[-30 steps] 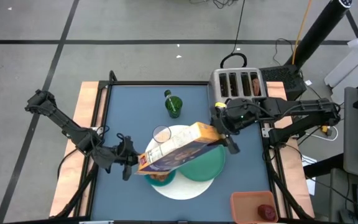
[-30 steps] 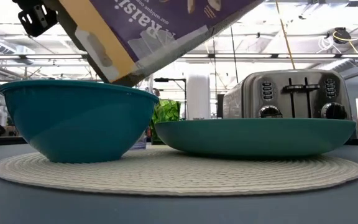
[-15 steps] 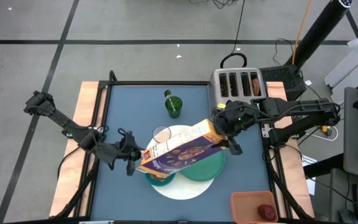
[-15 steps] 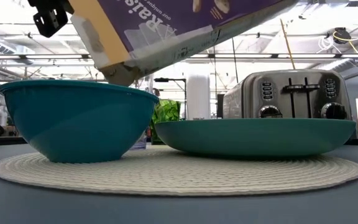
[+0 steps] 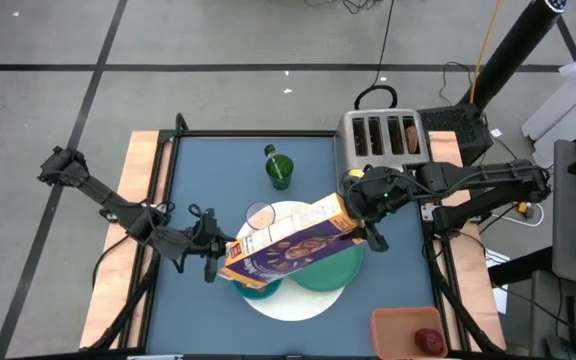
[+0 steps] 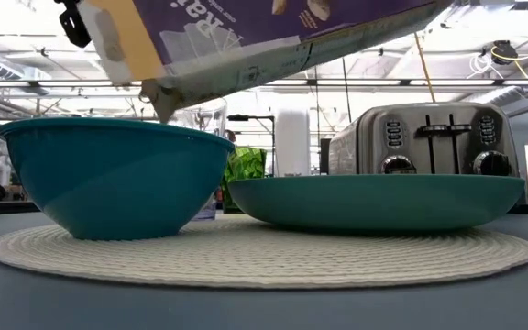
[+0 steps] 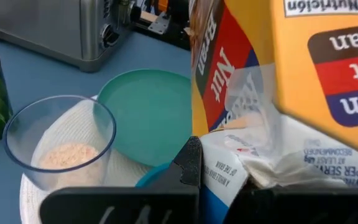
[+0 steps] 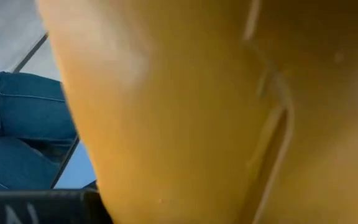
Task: Arrange a breakfast setting
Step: Pour the cereal into the blue bowl from the cereal box
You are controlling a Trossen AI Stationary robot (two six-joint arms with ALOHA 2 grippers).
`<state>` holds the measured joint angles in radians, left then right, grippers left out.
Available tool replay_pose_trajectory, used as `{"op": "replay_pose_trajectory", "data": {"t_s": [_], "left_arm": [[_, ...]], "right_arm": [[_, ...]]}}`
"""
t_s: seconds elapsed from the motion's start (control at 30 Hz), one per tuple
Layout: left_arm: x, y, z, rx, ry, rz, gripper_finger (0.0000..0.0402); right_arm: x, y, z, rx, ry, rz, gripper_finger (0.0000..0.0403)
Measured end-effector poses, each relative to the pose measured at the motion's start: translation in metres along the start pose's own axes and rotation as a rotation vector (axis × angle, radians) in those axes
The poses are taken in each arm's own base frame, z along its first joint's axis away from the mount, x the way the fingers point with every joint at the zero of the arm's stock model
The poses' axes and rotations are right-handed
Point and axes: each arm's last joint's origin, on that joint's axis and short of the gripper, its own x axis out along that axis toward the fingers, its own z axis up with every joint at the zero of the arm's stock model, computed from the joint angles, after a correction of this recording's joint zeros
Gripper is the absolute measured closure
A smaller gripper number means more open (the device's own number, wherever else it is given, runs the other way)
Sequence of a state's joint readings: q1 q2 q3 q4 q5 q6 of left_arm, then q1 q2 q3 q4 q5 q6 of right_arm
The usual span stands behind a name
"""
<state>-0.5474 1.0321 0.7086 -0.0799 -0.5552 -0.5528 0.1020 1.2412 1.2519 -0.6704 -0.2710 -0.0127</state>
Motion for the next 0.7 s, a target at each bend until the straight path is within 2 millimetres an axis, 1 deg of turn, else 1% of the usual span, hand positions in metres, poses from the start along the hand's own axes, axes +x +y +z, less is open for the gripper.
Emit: {"op": "replay_pose_trajectory", "data": {"t_s": [0.2, 0.33, 0.5, 0.63, 0.7], "left_arm": [[0.001, 0.001, 0.003, -0.011, -0.024, 0.002, 0.04], [0.0, 0.0, 0.007, -0.029, -0.051, -0.009, 0.04], [-0.001, 0.002, 0.02, -0.027, -0.136, -0.013, 0.04], [0.0, 0.006, 0.03, -0.004, -0.196, -0.021, 0.04], [-0.001, 0.008, 0.036, 0.007, -0.24, -0.024, 0.04]], "right_arm": [[0.001, 0.0, -0.016, -0.003, -0.059, -0.005, 0.0209], [-0.003, 0.001, -0.031, -0.005, -0.145, -0.007, 0.021], [-0.003, 0.001, -0.056, 0.01, -0.278, -0.003, 0.0208], [0.003, -0.001, -0.075, 0.006, -0.373, -0.007, 0.021], [0.007, -0.002, -0.082, -0.001, -0.431, -0.006, 0.021]]}}
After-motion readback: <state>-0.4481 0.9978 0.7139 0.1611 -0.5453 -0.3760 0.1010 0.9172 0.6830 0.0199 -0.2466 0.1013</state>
